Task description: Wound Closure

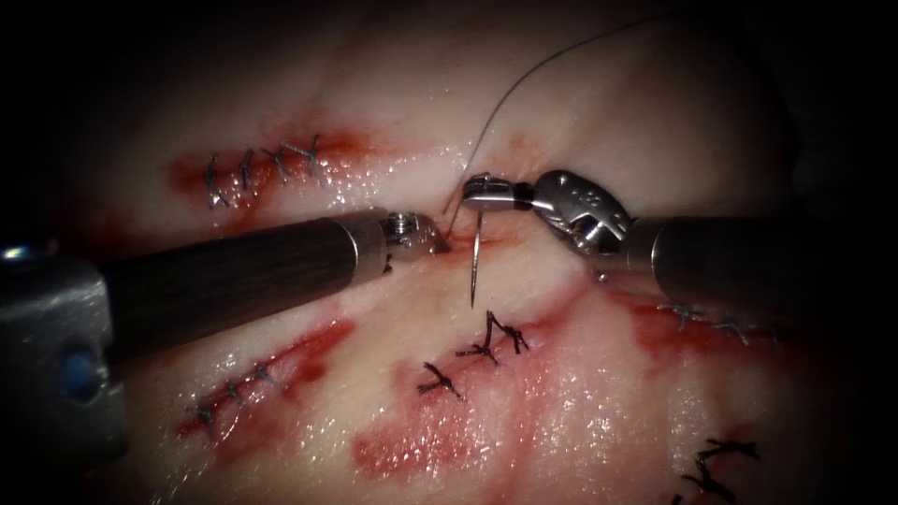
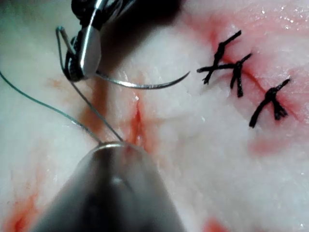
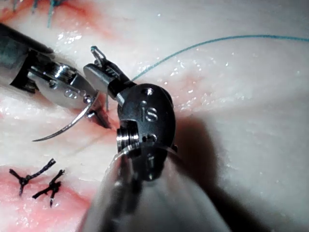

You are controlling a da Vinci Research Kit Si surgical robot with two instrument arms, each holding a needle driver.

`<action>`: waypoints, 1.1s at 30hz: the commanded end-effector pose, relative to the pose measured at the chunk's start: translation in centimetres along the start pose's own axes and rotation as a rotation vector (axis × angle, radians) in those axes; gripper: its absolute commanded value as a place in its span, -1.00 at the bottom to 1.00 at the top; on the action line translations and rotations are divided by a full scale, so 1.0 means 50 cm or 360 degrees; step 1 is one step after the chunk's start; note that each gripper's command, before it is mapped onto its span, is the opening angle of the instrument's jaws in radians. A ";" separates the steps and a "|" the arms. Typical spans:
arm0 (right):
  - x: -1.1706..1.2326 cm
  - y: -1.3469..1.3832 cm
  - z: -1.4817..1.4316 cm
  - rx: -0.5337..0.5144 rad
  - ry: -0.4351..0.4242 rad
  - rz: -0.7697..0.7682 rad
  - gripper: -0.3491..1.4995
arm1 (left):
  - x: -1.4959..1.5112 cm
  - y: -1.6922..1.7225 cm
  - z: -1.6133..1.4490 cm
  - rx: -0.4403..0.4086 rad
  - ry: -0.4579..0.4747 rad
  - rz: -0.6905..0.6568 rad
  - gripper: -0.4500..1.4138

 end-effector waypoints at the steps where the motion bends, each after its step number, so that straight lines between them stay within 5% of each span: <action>1: -0.0015 0.0019 0.0028 -0.0005 0.0019 -0.0143 -1.00 | 0.0003 -0.0010 0.0002 -0.0004 -0.0012 0.0008 -0.96; 2: -0.0018 0.0023 0.0031 -0.0014 0.0022 -0.0221 -1.00 | -0.0001 -0.0005 0.0000 -0.0012 -0.0024 0.0016 -0.68; 5: -0.0035 0.0026 0.0038 -0.0025 0.0031 -0.0452 -1.00 | -0.0011 0.0009 -0.0005 -0.0018 -0.0025 0.0030 -0.37; 21: -0.0064 0.0002 0.0082 -0.0149 0.0063 -0.0879 -1.00 | -0.0045 0.0032 -0.0013 -0.0028 -0.0027 -0.0092 0.28; 33: -0.0100 -0.0015 0.0099 -0.0154 0.0020 -0.0959 -1.00 | -0.0049 0.0035 -0.0015 -0.0025 -0.0009 -0.0128 0.19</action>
